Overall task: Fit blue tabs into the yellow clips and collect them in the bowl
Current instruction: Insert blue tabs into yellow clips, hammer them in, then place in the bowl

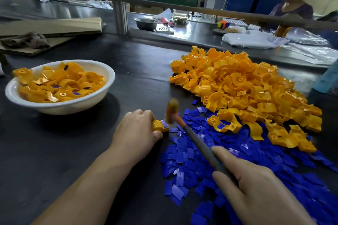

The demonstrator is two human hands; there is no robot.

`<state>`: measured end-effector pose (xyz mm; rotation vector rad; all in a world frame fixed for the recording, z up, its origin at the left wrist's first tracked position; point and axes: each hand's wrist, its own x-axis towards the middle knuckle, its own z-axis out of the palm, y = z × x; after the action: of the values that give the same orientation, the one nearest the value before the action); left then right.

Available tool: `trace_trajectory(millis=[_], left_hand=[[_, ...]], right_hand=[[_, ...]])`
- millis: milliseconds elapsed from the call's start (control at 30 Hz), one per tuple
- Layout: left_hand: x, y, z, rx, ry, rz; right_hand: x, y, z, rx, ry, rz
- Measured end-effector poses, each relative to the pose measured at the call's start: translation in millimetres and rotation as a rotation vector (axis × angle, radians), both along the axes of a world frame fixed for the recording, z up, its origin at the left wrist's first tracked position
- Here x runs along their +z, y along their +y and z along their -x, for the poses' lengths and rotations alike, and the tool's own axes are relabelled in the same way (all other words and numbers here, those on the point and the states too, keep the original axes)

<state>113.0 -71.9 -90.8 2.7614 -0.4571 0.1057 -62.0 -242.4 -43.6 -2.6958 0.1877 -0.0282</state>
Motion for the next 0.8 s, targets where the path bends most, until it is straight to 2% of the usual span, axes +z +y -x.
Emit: trace_trajectory(millis=[100, 333, 500, 633, 800], left_hand=[[0.9, -0.4, 0.5, -0.001, -0.008, -0.007], [0.0, -1.3, 0.2, -0.002, -0.031, -0.004], [1.3, -3.1, 1.4, 0.019, -0.035, -0.015], [0.1, -1.8, -0.1, 0.003, -0.049, -0.034], [-0.4, -0.1, 0.7, -0.014, -0.02, -0.051]], right_hand=[[0.5, -0.4, -2.3, -0.007, 0.038, 0.039], [-5.3, 5.1, -4.9, -0.06, -0.078, -0.021], [-4.8, 6.0, -14.0, -0.062, 0.03, -0.004], [-7.4, 1.9, -8.3, -0.122, -0.068, -0.062], [-3.8, -6.6, -6.5, -0.166, -0.087, 0.092]])
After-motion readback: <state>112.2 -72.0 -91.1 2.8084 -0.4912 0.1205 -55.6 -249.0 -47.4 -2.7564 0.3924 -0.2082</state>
